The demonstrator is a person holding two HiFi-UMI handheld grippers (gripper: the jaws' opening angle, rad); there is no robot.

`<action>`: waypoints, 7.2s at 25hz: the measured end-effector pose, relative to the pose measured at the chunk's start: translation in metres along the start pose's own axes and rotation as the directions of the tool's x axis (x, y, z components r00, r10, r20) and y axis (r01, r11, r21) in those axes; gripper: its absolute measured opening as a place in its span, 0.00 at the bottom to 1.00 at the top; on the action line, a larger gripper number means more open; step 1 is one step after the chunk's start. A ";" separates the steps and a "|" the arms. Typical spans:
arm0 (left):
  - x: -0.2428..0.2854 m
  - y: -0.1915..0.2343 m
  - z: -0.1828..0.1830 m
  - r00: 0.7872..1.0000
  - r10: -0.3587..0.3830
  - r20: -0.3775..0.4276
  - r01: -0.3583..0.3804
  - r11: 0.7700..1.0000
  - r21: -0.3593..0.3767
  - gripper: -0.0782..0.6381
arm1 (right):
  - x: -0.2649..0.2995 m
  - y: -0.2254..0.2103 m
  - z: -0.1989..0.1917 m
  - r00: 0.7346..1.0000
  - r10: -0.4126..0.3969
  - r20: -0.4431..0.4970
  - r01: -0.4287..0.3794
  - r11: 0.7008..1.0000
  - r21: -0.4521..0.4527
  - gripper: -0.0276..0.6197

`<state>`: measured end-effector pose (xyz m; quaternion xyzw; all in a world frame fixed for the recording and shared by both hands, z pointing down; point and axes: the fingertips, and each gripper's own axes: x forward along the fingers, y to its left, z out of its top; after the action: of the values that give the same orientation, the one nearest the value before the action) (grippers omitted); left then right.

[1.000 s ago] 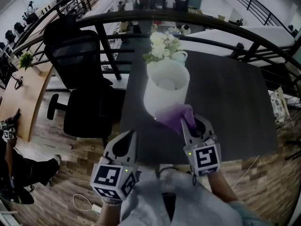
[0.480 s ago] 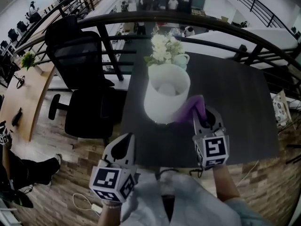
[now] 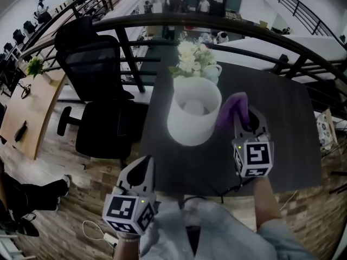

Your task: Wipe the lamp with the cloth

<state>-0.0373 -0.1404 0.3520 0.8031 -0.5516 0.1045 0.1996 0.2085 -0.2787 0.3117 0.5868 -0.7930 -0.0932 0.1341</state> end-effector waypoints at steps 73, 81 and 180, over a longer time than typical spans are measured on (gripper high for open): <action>-0.029 0.045 0.002 0.996 0.088 0.019 -0.087 0.994 -0.071 0.12 | 0.067 0.148 0.157 0.719 0.691 -0.079 -0.568 0.518 -0.640 0.12; -0.043 0.060 0.001 0.991 0.092 0.099 -0.086 0.994 -0.061 0.12 | 0.038 0.191 0.159 0.711 0.693 -0.118 -0.538 0.428 -0.726 0.12; -0.011 0.035 -0.008 0.991 0.133 -0.009 -0.133 0.990 -0.045 0.12 | 0.030 0.121 -0.177 0.877 0.367 -0.312 -0.363 0.929 0.071 0.12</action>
<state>-0.0735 -0.1382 0.3622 0.7594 -0.6057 0.1074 0.2119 0.1477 -0.2703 0.5189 0.4348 -0.8575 0.0339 0.2730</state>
